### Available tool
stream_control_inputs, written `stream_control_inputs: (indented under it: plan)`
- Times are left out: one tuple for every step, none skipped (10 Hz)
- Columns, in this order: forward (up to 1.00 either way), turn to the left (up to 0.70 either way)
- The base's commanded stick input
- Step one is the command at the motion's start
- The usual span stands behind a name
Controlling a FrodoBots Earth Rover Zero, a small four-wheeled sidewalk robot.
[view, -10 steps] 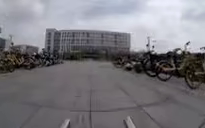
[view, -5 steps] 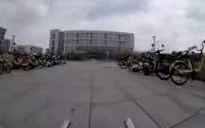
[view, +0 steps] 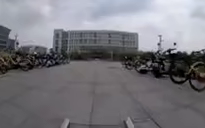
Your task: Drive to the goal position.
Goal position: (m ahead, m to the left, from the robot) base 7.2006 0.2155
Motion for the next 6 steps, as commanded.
stream_control_inputs:
  plan:
    - [1.0, 0.0]
    - [1.0, 0.0]
    - [1.0, 0.0]
    - [1.0, 0.0]
    - [1.0, 0.0]
    - [1.0, 0.0]
